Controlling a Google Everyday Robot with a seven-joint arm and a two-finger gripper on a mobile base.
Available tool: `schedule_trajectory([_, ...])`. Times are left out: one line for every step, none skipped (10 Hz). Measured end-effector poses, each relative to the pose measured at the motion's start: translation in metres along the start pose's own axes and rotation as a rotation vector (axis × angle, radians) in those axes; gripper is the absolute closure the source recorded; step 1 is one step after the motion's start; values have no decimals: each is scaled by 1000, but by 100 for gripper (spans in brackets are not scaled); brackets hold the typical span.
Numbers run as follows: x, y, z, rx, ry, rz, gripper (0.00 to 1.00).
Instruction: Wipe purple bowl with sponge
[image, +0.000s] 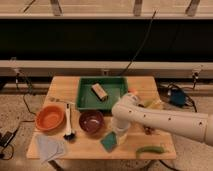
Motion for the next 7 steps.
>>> schedule_trajectory([-1, 0, 3, 7, -7, -1, 36])
schedule_trajectory([-2, -1, 5, 13, -6, -5, 39])
schedule_trajectory([-1, 1, 8, 16, -4, -5, 49])
schedule_trajectory([-1, 2, 10, 18, -1, -4, 60])
schedule_trajectory([-3, 2, 11, 19, 1, -7, 70])
schedule_trajectory([-4, 2, 12, 19, 3, -8, 78])
schedule_trajectory([-4, 1, 13, 20, 5, -7, 91])
